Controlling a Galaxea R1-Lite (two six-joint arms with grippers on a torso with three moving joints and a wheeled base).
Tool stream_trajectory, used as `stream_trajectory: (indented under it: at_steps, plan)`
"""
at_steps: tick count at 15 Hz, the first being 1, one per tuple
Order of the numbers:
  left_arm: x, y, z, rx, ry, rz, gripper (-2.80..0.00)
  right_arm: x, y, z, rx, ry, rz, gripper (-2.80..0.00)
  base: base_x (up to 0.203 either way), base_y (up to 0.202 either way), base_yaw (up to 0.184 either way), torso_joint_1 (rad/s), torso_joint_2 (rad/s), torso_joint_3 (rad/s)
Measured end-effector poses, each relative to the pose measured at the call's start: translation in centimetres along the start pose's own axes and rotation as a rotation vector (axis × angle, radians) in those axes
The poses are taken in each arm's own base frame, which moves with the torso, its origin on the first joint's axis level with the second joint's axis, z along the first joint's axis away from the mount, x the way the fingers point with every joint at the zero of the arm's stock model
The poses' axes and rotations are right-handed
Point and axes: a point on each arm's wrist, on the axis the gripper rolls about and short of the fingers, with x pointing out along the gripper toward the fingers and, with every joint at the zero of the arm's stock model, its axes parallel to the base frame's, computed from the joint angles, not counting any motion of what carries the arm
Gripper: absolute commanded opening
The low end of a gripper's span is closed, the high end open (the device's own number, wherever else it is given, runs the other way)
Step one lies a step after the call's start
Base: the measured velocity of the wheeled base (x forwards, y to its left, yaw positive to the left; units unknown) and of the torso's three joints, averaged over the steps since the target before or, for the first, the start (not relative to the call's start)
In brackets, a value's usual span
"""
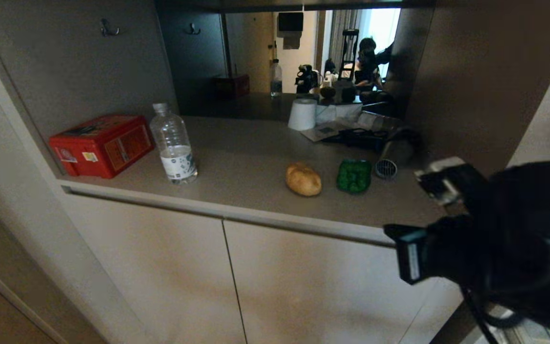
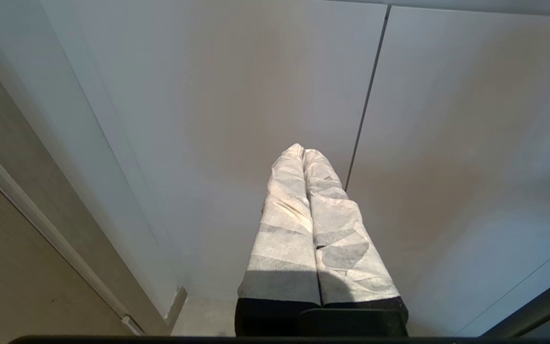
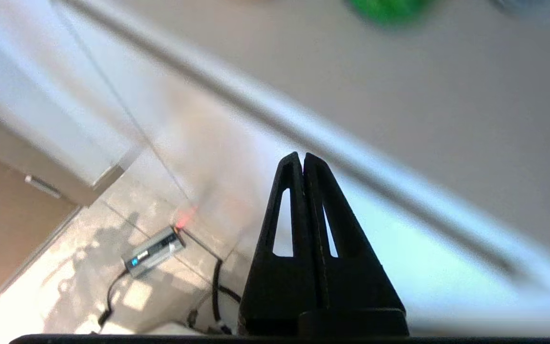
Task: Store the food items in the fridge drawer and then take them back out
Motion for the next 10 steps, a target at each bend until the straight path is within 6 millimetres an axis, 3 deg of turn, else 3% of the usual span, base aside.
stream_trajectory:
  at_steps: [2, 4, 10]
  plan:
    - [0.0, 0.0, 0.0, 0.0, 0.0, 0.0, -2.8, -3.8, -2.3, -3.3, 0.009, 0.002, -0.009, -2.8, 0.0, 0.0, 0.0, 0.0, 0.0, 0.0]
    - [0.0, 0.0, 0.0, 0.0, 0.0, 0.0, -2.8, -6.1, -4.8, -6.2, 0.044, 0.001, -0.076, -2.8, 0.0, 0.0, 0.0, 0.0, 0.0, 0.0]
    - [0.0, 0.0, 0.0, 0.0, 0.0, 0.0, -2.8, -9.1, -10.0, -9.6, 0.216, -0.037, -0.276, -2.8, 0.0, 0.0, 0.0, 0.0, 0.0, 0.0]
